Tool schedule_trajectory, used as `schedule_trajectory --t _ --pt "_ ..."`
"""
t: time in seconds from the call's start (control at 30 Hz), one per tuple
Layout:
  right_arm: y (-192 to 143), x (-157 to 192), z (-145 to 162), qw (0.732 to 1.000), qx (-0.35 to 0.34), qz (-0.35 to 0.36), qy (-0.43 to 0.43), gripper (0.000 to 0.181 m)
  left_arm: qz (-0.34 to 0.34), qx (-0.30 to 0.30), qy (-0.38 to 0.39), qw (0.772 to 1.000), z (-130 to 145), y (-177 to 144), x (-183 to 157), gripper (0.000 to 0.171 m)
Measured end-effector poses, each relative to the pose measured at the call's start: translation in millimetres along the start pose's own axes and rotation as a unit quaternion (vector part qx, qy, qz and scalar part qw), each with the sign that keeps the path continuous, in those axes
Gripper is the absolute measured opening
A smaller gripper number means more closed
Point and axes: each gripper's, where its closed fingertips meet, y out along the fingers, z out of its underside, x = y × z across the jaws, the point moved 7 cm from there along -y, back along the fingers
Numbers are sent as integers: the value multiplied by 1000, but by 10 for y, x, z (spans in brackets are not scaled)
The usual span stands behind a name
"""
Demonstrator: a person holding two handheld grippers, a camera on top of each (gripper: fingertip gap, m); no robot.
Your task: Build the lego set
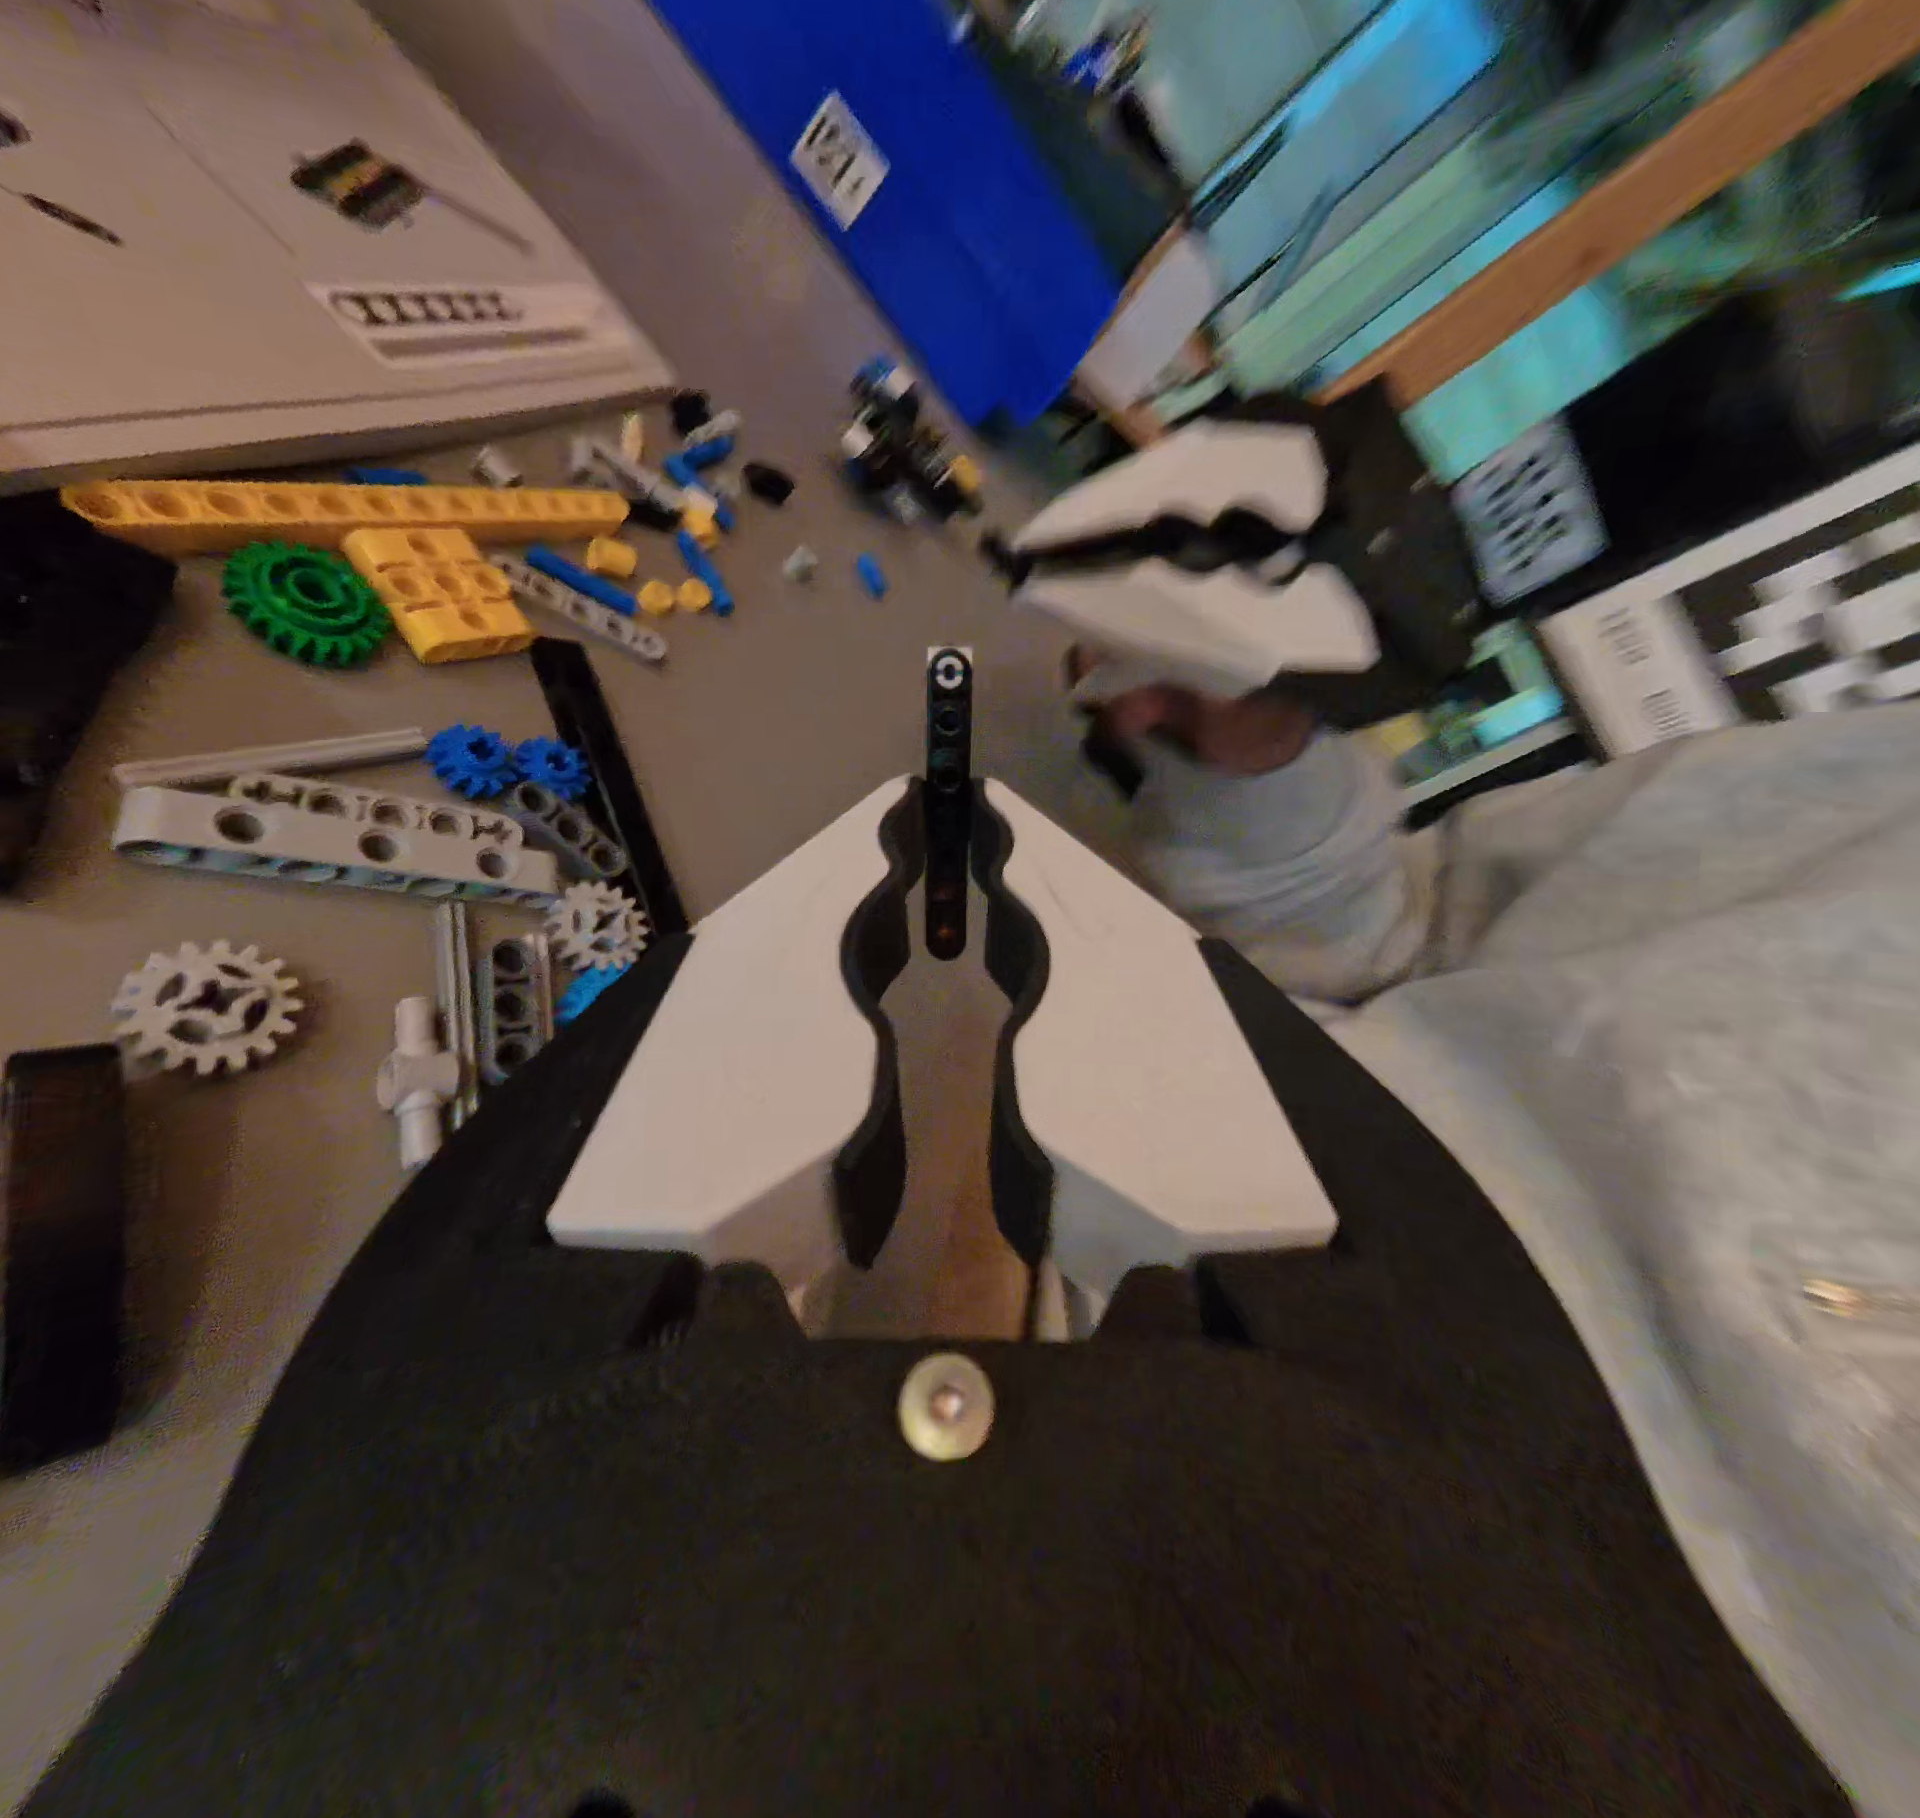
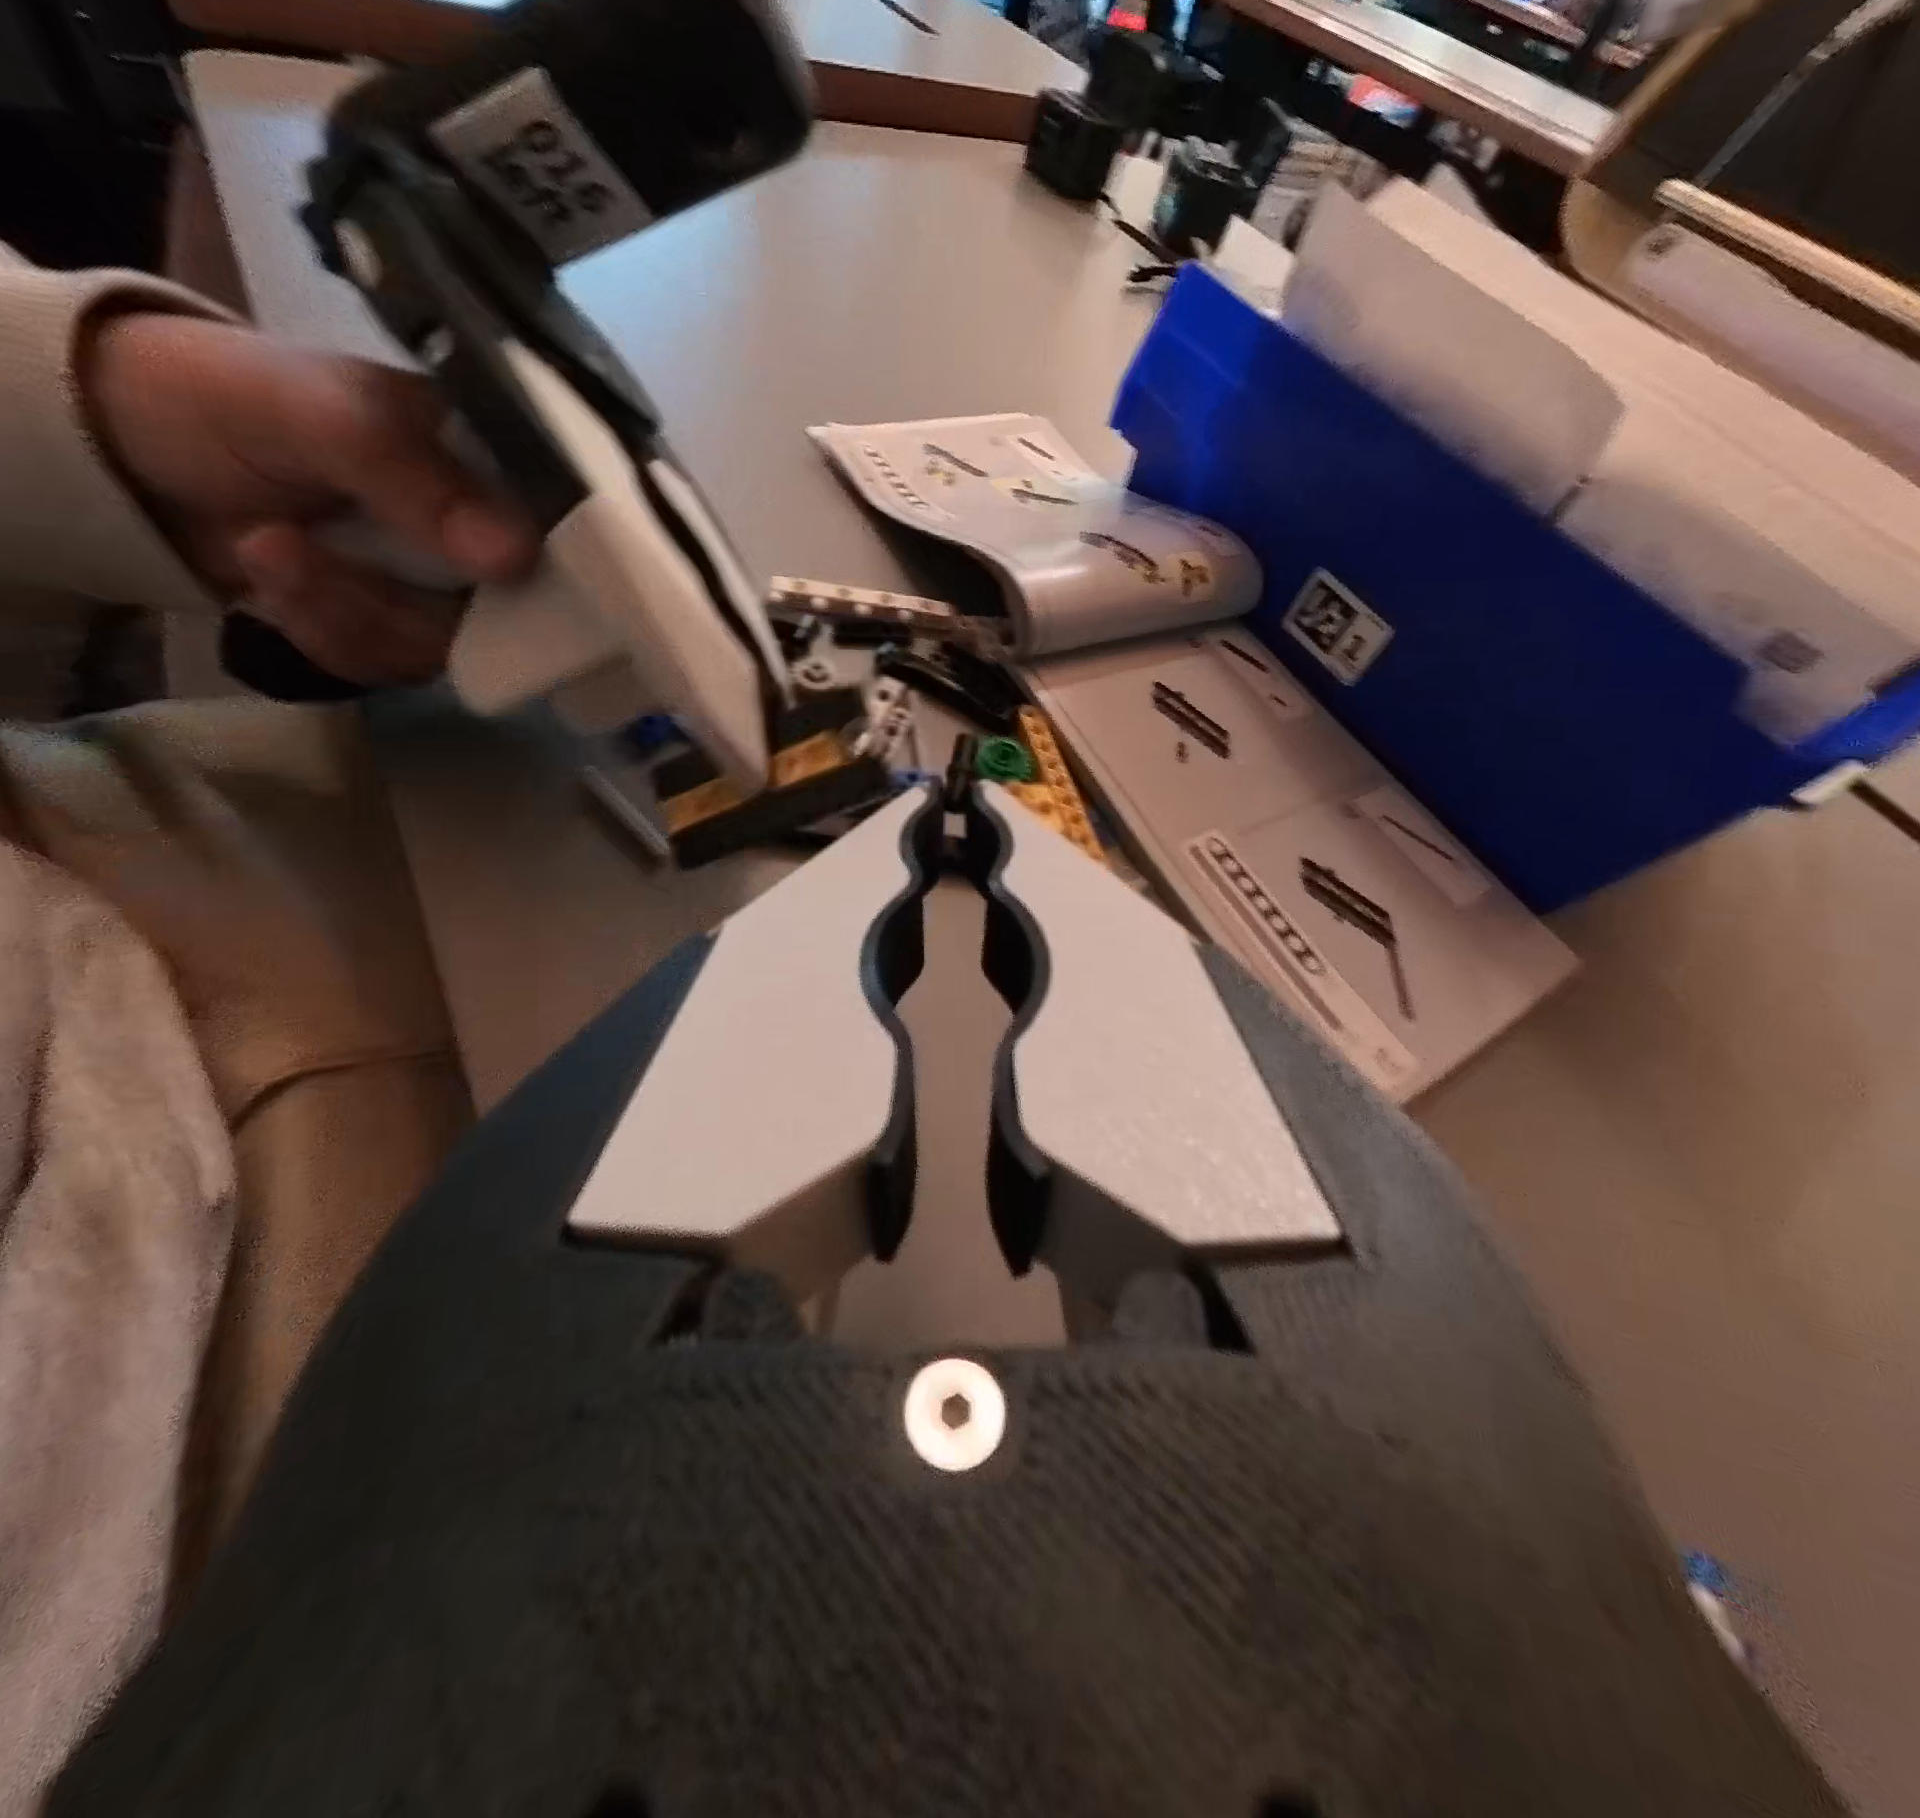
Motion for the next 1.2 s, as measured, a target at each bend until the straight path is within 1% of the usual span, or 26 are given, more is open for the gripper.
schedule_trajectory --t 0.03,0.13,0.17,0.23,0.3,0.33,0.4,0.47,0.53,0.63,0.7,0.87,1.07,1.17,1.2 --pt "-32 -67 12 1000 1 8 12 2 -34 26 20 999 31 65 5 5" --pt "-114 -202 57 999 4 18 46 1 -108 101 70 987 117 268 23 6" --pt "-133 -221 76 998 7 20 52 2 -117 121 79 983 140 330 25 6" --pt "-163 -229 114 998 14 25 53 2 -121 141 79 979 165 423 18 6" --pt "-178 -205 153 998 23 21 52 2 -138 146 76 977 175 464 49 8" --pt "-180 -192 175 998 27 18 52 2 -151 145 78 975 172 468 72 17" --pt "-176 -166 212 998 33 8 53 2 -159 136 83 974 149 453 73 27" --pt "-169 -135 225 998 32 -9 53 2 -160 116 82 977 100 409 50 30" --pt "-162 -74 215 998 22 -34 47 2 -142 86 76 983 39 357 -11 31" --pt "-147 37 196 997 14 -68 24 2 -58 43 33 997 -22 308 -145 28" --pt "-144 111 172 996 6 -85 3 2 -5 30 -8 1000 -24 293 -180 28" --pt "-160 191 125 995 -10 -87 -37 2 44 22 -47 998 9 266 -204 13" --pt "-188 235 94 993 -25 -110 -44 2 107 7 -87 990 5 216 -235 14" --pt "-204 252 69 992 -35 -113 -50 2 114 8 -93 989 10 203 -228 5" --pt "-207 253 65 992 -37 -112 -51 2 117 8 -94 989 10 203 -232 5"
